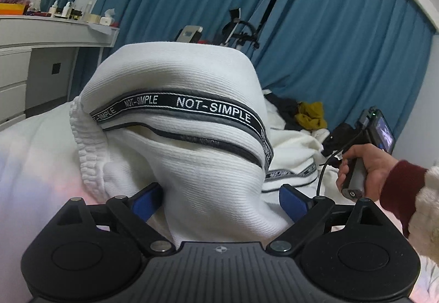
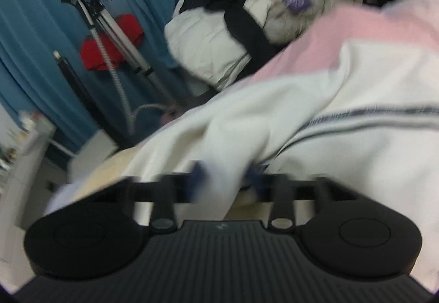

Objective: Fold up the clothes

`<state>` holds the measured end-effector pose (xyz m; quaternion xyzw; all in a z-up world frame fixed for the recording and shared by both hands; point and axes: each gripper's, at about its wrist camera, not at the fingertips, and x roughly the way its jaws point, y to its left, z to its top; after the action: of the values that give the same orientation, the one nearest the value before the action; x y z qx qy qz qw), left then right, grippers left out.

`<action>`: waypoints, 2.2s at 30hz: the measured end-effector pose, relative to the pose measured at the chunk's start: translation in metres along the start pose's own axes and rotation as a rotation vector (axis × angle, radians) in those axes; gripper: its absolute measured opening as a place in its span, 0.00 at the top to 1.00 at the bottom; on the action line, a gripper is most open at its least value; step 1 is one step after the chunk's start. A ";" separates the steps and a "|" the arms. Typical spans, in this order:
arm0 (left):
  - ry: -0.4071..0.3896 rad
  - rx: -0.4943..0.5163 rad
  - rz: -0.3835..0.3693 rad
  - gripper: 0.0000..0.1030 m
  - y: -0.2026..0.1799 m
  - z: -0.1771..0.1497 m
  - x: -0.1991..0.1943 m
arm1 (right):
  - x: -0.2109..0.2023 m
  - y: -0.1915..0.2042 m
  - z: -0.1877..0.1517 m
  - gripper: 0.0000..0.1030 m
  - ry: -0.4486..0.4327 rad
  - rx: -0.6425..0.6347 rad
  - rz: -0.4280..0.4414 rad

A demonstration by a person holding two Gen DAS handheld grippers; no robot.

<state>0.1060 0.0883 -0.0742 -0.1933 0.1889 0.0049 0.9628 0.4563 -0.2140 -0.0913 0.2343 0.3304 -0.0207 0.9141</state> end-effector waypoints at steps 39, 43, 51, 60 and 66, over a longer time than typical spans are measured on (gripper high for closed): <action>0.081 -0.246 -0.041 0.09 0.019 0.013 -0.069 | -0.278 -0.329 -0.171 0.15 0.033 0.937 0.244; 0.081 -0.249 -0.026 0.09 0.020 0.013 -0.066 | -0.272 -0.363 -0.168 0.15 0.030 1.018 0.128; 0.099 -0.249 -0.022 0.09 0.020 0.011 -0.057 | -0.218 -0.368 -0.109 0.15 -0.056 0.830 -0.017; 0.117 -0.239 -0.024 0.09 0.017 0.008 -0.047 | -0.158 -0.339 -0.085 0.68 -0.089 0.292 -0.107; 0.126 -0.256 -0.028 0.09 0.020 0.007 -0.041 | -0.180 -0.329 -0.051 0.94 -0.228 0.322 0.005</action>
<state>0.0689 0.1117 -0.0606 -0.3172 0.2439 0.0034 0.9165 0.2220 -0.5057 -0.1514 0.3747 0.2166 -0.0974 0.8962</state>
